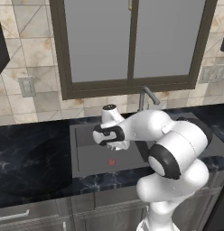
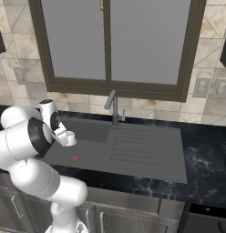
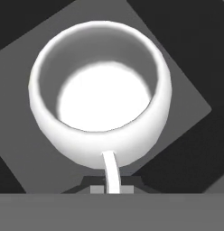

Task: Pick the mug and place it in the sink. Pick the bowl and place it in the open cabinet and then close the cabinet.

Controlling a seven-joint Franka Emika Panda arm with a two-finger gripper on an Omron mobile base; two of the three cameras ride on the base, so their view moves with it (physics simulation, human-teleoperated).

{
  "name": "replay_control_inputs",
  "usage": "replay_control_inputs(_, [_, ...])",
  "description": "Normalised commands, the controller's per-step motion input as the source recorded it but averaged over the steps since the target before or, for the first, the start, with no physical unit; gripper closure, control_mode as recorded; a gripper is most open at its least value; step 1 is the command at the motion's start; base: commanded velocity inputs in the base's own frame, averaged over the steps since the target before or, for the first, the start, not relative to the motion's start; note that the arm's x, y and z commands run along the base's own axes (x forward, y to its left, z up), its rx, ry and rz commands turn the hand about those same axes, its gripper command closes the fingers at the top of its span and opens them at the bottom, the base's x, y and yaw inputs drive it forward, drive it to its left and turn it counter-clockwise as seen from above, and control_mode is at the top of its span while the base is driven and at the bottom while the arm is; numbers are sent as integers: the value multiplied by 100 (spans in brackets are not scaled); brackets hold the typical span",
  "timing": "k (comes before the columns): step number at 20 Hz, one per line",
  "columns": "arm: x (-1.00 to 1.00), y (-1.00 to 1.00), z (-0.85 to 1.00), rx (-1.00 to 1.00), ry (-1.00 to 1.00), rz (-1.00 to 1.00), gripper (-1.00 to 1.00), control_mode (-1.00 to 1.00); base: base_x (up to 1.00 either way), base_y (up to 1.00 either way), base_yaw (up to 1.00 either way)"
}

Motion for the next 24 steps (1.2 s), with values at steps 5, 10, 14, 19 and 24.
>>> replay_control_inputs(5, [17, 0, -14, 1, 0, 0, 100, -100, 0, 0, 0])
replay_control_inputs(10, [9, 0, -26, 0, 0, 0, 100, -100, 0, 0, 0])
replay_control_inputs(14, [4, 0, -29, 0, 0, 0, 100, -100, 0, 0, 0])
replay_control_inputs(19, [8, 0, -20, 1, 0, 0, 100, -100, 0, 0, 0])
replay_control_inputs(24, [10, 0, -14, 4, 0, 0, 100, -100, 0, 0, 0])
